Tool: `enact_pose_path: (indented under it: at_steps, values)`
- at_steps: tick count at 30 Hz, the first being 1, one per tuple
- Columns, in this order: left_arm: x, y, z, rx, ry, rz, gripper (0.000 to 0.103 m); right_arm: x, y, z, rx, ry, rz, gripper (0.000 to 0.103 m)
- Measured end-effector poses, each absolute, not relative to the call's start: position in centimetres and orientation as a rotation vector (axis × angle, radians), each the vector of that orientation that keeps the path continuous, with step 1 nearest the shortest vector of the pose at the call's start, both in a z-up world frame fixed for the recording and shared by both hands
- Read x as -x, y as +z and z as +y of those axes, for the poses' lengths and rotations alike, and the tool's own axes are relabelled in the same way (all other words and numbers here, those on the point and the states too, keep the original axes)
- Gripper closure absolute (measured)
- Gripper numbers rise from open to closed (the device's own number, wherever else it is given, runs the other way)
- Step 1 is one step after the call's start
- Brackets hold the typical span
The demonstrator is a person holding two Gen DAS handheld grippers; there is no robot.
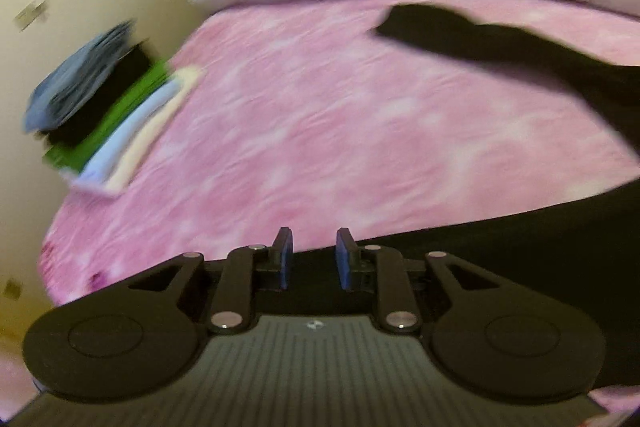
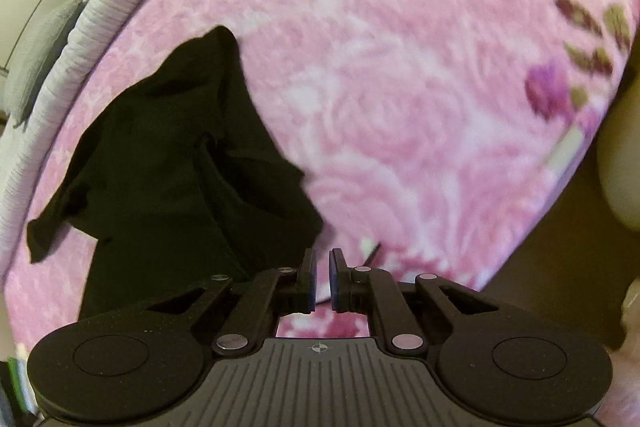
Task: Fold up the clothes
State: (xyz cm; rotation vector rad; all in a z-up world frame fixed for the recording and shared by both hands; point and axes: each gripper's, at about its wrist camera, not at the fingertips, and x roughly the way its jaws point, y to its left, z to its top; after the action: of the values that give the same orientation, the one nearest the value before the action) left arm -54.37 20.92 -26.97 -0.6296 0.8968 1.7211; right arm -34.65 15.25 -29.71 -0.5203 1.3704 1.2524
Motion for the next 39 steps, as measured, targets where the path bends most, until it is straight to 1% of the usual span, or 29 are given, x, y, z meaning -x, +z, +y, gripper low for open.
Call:
enact_pose_path:
  at_steps: [3,5,8,11,17,19,22,27,30,31,32,34,35,37,39]
  values:
    - [48.5,-27.4,21.2,0.759,1.465,0.807,0.077,34.8,-30.4,16.1,0.576,1.310,1.307,0.094]
    - [44.1,-27.9,20.8,0.832,1.344,0.785,0.075,34.9,-30.9,16.7,0.613,1.348,1.267,0.094]
    - [38.4,-29.1,19.7,0.895,1.270,0.768,0.074,34.3,-31.7,17.9,0.678,1.408,1.243,0.094]
    - [32.8,-30.4,18.3,0.999,1.169,0.695,0.073,32.8,-32.8,19.9,0.746,1.506,1.230,0.094]
    - [21.0,-33.5,15.1,1.320,0.922,0.523,0.072,32.7,-34.7,24.3,0.959,1.828,1.142,0.094]
    - [18.6,-33.8,14.4,1.350,0.936,0.504,0.071,33.1,-35.0,24.9,1.018,1.924,1.099,0.094]
    - [16.3,-34.3,13.7,1.364,1.000,0.509,0.064,33.7,-35.6,25.5,1.087,2.034,1.044,0.094]
    - [15.0,-35.9,13.4,1.422,1.046,0.509,0.063,35.0,-37.0,25.0,1.143,2.125,1.026,0.094]
    - [14.7,-36.9,13.5,1.419,1.054,0.558,0.062,35.2,-37.5,24.3,1.129,2.130,1.030,0.094]
    - [14.6,-37.3,13.4,1.414,1.050,0.577,0.062,35.2,-37.5,24.1,1.119,2.123,1.033,0.094]
    - [14.5,-37.7,13.2,1.409,1.044,0.591,0.067,35.1,-37.6,24.0,1.106,2.114,1.033,0.094]
    - [14.4,-37.8,13.4,1.383,1.012,0.593,0.089,35.1,-37.4,23.8,1.099,2.110,1.005,0.094]
    - [14.4,-37.8,13.5,1.369,0.993,0.591,0.103,35.1,-37.2,23.7,1.098,2.111,0.983,0.094]
    - [14.6,-36.2,14.1,1.318,0.950,0.586,0.103,35.1,-36.8,23.7,1.077,2.107,0.960,0.094]
    - [15.1,-33.8,14.9,1.262,0.897,0.563,0.103,35.0,-36.6,23.9,1.042,2.110,0.976,0.094]
